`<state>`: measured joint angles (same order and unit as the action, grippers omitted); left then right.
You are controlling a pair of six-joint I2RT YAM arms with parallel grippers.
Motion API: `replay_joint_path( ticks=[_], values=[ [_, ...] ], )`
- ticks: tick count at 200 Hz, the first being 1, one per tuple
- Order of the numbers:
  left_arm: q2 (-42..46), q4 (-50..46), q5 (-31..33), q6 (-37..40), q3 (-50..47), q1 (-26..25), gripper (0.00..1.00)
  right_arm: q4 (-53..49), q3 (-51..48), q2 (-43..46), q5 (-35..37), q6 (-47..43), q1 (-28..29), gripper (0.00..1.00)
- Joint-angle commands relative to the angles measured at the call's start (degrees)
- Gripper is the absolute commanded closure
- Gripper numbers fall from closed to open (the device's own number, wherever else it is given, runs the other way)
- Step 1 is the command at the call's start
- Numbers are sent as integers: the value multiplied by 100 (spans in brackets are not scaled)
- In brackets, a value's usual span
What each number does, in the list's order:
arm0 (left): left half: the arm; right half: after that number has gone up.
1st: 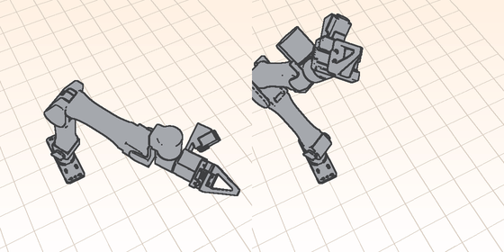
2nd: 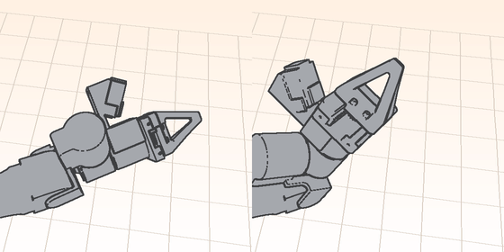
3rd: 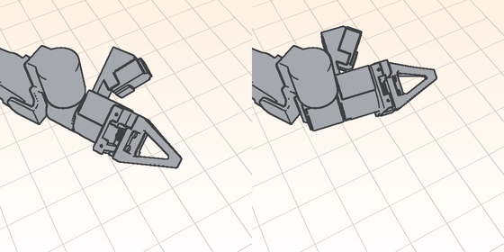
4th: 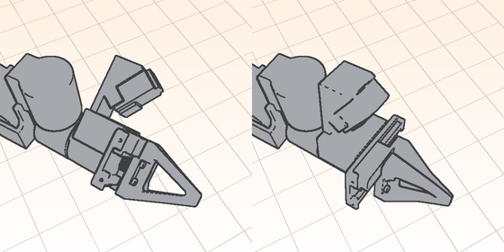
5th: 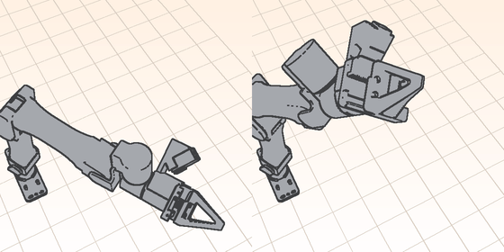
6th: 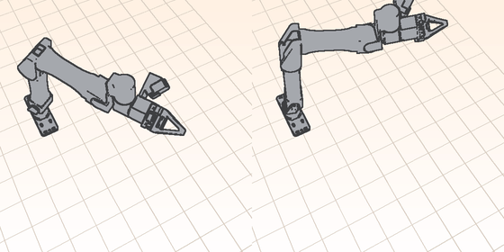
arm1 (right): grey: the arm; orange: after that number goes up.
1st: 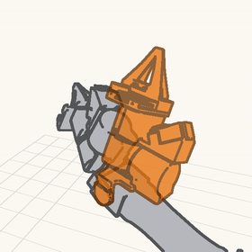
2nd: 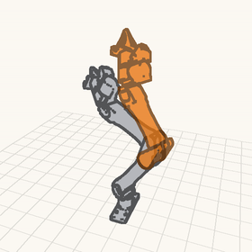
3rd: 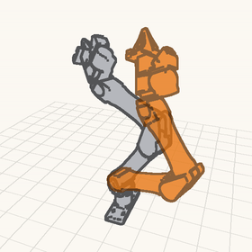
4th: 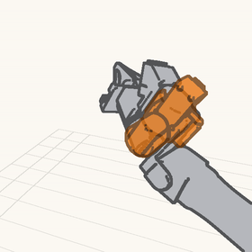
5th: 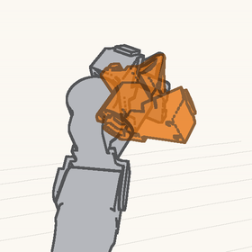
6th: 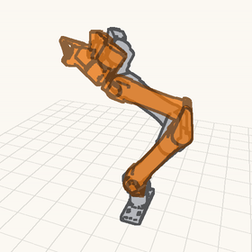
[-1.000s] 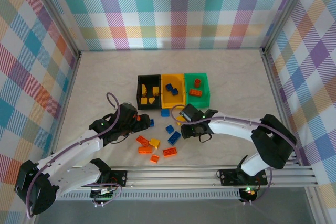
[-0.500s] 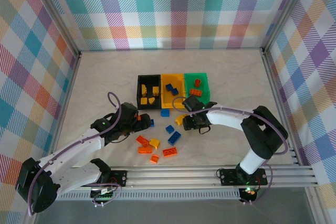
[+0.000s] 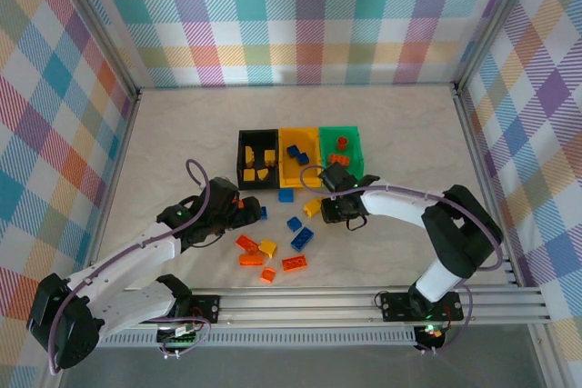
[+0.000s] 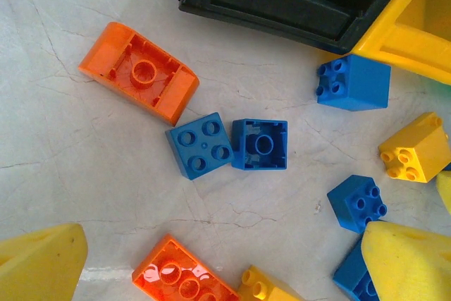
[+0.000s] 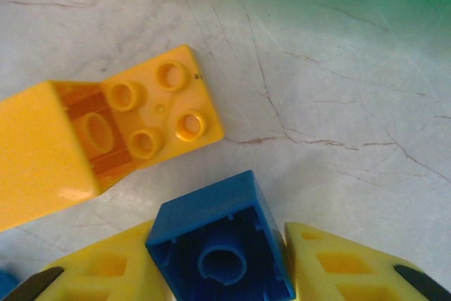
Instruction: Sort the legos into containers by color
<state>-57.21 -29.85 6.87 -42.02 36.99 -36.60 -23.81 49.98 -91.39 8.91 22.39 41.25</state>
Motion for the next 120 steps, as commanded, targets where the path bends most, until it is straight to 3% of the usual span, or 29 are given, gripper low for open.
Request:
replay_joint_path(
  ticks=[1,25,49,120],
  values=[
    [87,0,-22,35,-17,59,0,-43,-2,539,-155,-267,-6,67],
    [79,5,-21,30,-8,65,0,-233,437,834,-572,-399,-3,66],
    [83,17,-18,5,1,65,0,-326,1214,503,-758,-420,-5,65],
    [141,-236,120,27,6,65,0,-642,3833,-1948,-406,-233,-267,63]
  ],
)
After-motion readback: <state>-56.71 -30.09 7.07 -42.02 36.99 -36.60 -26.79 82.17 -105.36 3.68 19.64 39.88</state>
